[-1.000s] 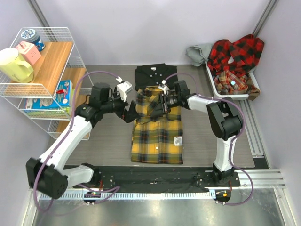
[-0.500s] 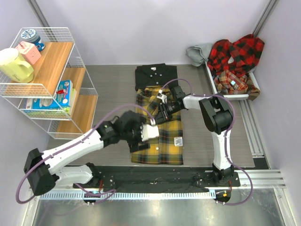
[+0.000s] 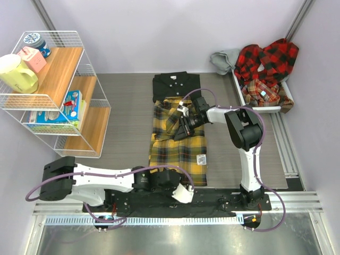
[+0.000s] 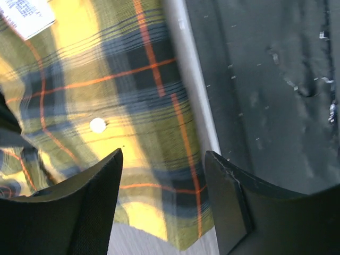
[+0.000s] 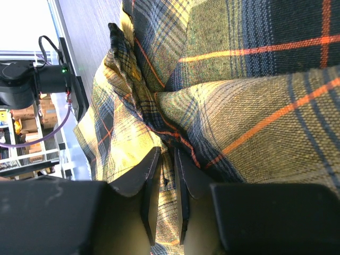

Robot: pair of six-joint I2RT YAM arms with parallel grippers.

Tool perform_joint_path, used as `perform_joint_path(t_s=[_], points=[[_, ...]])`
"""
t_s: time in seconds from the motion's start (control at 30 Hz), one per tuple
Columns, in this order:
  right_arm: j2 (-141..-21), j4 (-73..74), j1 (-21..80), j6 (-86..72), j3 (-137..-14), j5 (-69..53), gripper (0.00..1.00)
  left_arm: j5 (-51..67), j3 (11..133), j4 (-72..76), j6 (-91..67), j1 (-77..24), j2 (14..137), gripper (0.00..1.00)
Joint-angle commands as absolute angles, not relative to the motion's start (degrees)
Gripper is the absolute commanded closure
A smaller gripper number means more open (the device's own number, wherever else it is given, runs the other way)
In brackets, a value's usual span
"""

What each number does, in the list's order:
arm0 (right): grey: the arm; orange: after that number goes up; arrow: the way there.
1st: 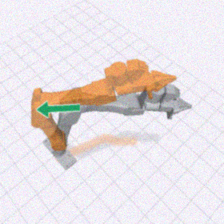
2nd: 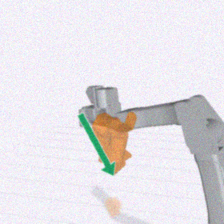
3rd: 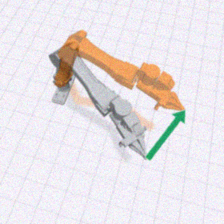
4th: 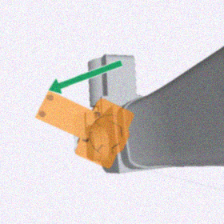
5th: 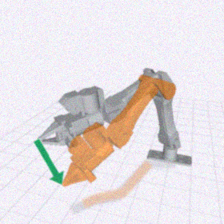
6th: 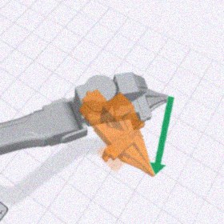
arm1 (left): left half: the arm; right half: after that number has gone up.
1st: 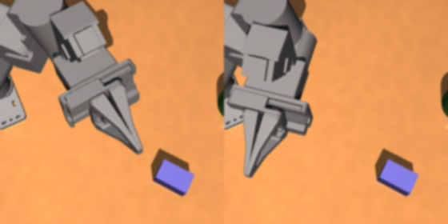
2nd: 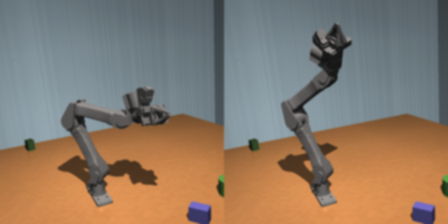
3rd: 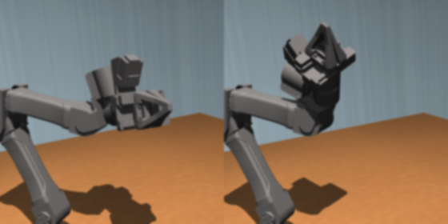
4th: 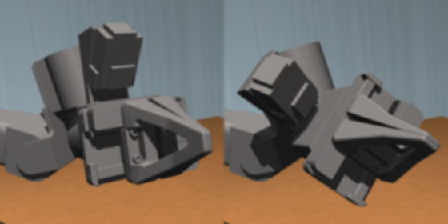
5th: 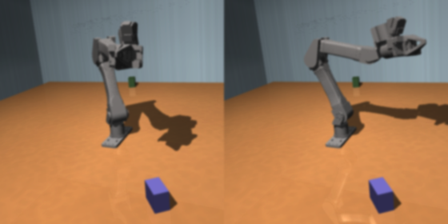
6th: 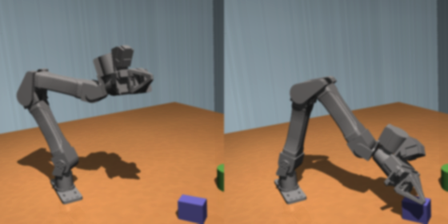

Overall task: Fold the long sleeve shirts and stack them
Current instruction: Fold the shirt

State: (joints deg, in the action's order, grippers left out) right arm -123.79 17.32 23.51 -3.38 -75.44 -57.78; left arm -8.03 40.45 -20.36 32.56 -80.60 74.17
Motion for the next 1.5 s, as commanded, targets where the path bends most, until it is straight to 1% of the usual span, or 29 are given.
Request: perform_joint_path(t_s=[0.0,0.03,0.13,0.23,0.33,0.4,0.5,0.53,0.6,0.63,0.7,0.77,0.93,1.13,1.33,1.47], points=[[-127.1,16.4,23.8,-1.0,-75.3,-50.4,0.77,-12.7,39.2,-11.4,32.8,-84.7,76.0,0.39],[-127.2,16.3,23.8,-1.0,-75.4,-50.4,0.77,-13.4,39.0,-10.4,32.7,-85.2,76.7,0.45],[-127.4,16.3,23.7,-0.9,-75.1,-50.4,0.77,-15.4,38.7,-7.9,32.8,-85.5,79.7,0.54],[-127.5,16.0,23.8,-1.1,-74.6,-50.9,0.77,-15.6,36.8,-5.7,33.6,-85.5,80.9,0.54],[-127.8,15.8,23.7,-0.9,-74.7,-50.9,0.77,-15.6,35.5,-4.9,34.1,-85.5,82.2,0.5],[-128.0,15.8,23.7,-0.8,-74.8,-51.0,0.78,-15.8,34.5,-4.1,34.3,-85.4,83.1,0.5],[-128.1,15.7,23.7,-1.0,-75.1,-51.0,0.78,-17.7,34.1,-2.2,34.8,-85.5,84.9,0.52],[-128.3,15.6,23.7,-1.0,-75.1,-51.1,0.78,-18.1,34.3,-2.2,34.7,-85.5,86.0,0.63],[-128.3,15.7,23.7,-1.1,-75.1,-51.1,0.78,-18.1,34.5,-2.7,34.2,-85.5,86.3,0.77],[-128.4,15.6,23.7,-0.9,-75.0,-51.0,0.78,-17.9,35.2,-3.4,33.8,-85.5,85.4,0.91],[-127.8,15.7,23.8,-0.6,-74.6,-50.8,0.78,-16.4,36.5,-7.6,32.1,-85.5,83.3,1.0],[-127.0,15.7,23.8,-0.5,-73.9,-50.7,0.78,-14.5,39.9,-11.8,30.4,-85.5,79.7,1.0],[-123.8,15.6,24.5,-0.6,-70.6,-51.3,0.78,-5.7,48.2,-28.3,23.6,-85.5,74.6,1.0],[-118.8,15.0,26.8,-0.4,-65.8,-50.4,0.78,2.8,56.9,-39.0,20.1,-84.4,71.5,1.0],[-112.1,13.3,31.1,-2.5,-58.7,-50.6,0.78,7.3,67.4,-47.4,20.0,-78.0,72.7,1.0],[-107.9,11.8,33.8,-5.4,-54.6,-51.0,0.78,12.5,72.6,-51.8,23.0,-68.8,75.4,1.0]])
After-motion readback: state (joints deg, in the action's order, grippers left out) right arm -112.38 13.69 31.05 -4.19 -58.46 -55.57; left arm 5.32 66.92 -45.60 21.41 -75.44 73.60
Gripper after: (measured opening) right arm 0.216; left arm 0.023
